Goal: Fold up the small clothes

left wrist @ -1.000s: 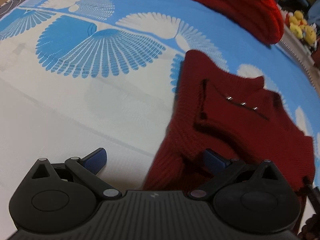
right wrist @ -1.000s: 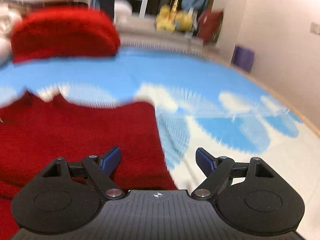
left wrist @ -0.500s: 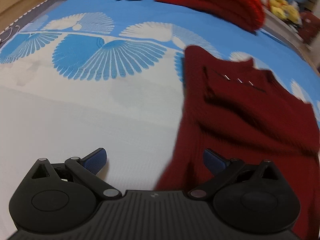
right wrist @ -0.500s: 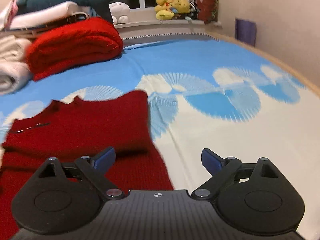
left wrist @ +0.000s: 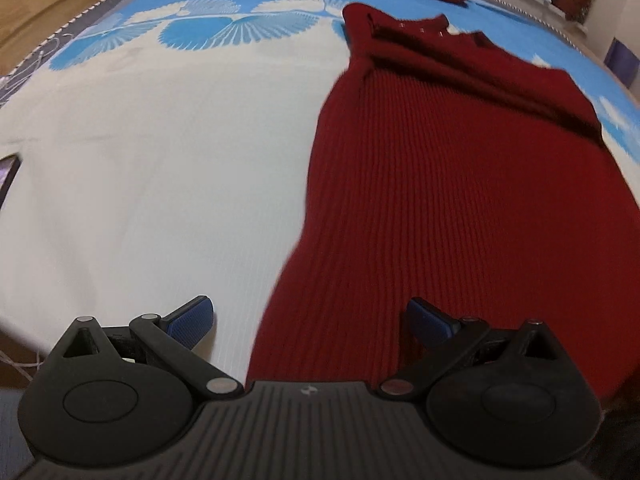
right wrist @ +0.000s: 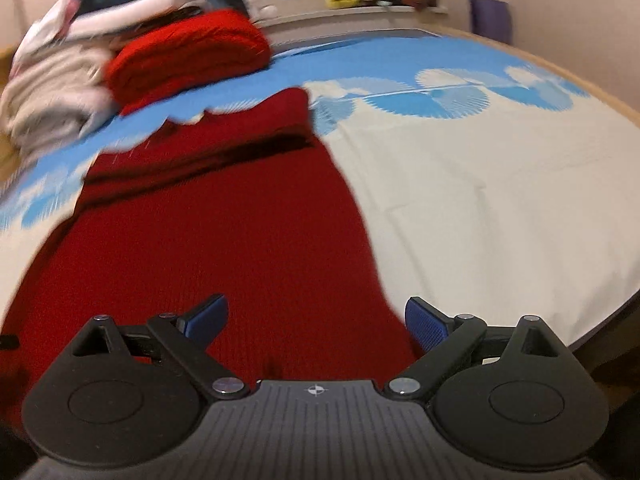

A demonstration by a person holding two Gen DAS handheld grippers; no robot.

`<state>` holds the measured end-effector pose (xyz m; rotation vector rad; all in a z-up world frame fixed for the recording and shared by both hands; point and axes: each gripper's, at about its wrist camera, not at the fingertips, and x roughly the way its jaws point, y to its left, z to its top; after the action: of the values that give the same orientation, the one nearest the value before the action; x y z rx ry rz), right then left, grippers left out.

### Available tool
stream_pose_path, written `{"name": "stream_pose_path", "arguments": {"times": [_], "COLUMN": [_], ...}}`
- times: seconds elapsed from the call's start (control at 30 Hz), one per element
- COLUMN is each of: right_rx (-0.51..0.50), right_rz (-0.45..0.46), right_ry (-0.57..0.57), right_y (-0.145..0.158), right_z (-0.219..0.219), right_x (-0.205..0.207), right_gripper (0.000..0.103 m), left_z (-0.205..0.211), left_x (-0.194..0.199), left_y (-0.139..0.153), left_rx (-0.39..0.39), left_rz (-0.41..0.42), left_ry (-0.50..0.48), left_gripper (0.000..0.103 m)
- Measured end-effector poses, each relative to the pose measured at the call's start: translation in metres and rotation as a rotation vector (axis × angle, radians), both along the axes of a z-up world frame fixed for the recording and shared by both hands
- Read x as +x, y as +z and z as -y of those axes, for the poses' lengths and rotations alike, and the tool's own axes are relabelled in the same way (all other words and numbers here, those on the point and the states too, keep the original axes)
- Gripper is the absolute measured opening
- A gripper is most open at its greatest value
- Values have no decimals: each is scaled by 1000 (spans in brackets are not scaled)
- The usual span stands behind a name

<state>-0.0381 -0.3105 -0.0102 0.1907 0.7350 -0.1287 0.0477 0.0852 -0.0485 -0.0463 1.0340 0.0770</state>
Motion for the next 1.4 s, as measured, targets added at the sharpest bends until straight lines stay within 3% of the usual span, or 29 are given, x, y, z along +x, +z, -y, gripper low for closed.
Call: {"name": "stream_pose_path", "arguments": {"times": [0.2,0.7,1.4], "right_rx": [-134,-114,-117], "right_rz": [-25,-77,-66], "right_ry": [134,80,36], "right_y": [-6,-18,-19], "right_z": [-32,-33,-28], "right_x": [-26,-25,-11], "right_gripper": [95,95,95], "left_z": [12,15,4], "left_x": [-36,-44,-25], "left_y": [0,-2,1], "left_rx": [66,98,57], "left_rz": [44,49,61], "left_ry": [-9,-6,2], "left_gripper": [103,103,103]}}
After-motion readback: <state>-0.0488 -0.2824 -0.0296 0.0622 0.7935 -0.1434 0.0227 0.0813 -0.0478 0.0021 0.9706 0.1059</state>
